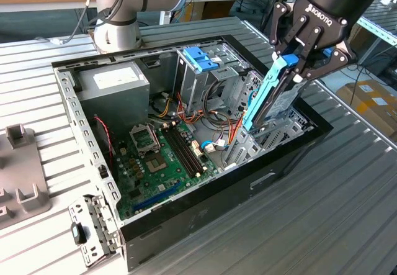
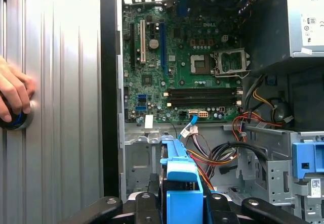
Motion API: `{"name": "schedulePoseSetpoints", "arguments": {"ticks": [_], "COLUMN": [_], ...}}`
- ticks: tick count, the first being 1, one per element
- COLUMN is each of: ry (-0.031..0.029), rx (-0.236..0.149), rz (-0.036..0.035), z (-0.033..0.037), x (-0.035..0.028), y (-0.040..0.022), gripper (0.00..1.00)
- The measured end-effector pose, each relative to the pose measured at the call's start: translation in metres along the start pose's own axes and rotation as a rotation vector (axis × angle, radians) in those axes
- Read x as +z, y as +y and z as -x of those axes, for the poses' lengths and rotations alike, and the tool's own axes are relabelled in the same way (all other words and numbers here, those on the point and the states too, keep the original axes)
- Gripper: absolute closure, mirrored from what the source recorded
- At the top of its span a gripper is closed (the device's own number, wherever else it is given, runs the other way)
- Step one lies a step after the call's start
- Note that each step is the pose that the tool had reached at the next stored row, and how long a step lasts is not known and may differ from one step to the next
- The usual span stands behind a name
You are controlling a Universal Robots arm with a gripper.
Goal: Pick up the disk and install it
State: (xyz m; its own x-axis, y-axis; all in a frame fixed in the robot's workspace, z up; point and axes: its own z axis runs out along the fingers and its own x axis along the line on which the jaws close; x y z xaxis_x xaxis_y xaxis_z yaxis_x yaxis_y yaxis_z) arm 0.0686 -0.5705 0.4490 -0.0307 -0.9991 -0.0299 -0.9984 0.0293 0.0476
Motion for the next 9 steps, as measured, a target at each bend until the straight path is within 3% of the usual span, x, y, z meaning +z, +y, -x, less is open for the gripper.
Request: {"name": "schedulePoseSetpoints", "arguments": {"ticks": [9], "ry": [0.0002], "rx": [0.0], "rz": [0.0], "z": [0.0001], "x": [0.0041], "y": [-0.0055], "gripper": [0.63]}}
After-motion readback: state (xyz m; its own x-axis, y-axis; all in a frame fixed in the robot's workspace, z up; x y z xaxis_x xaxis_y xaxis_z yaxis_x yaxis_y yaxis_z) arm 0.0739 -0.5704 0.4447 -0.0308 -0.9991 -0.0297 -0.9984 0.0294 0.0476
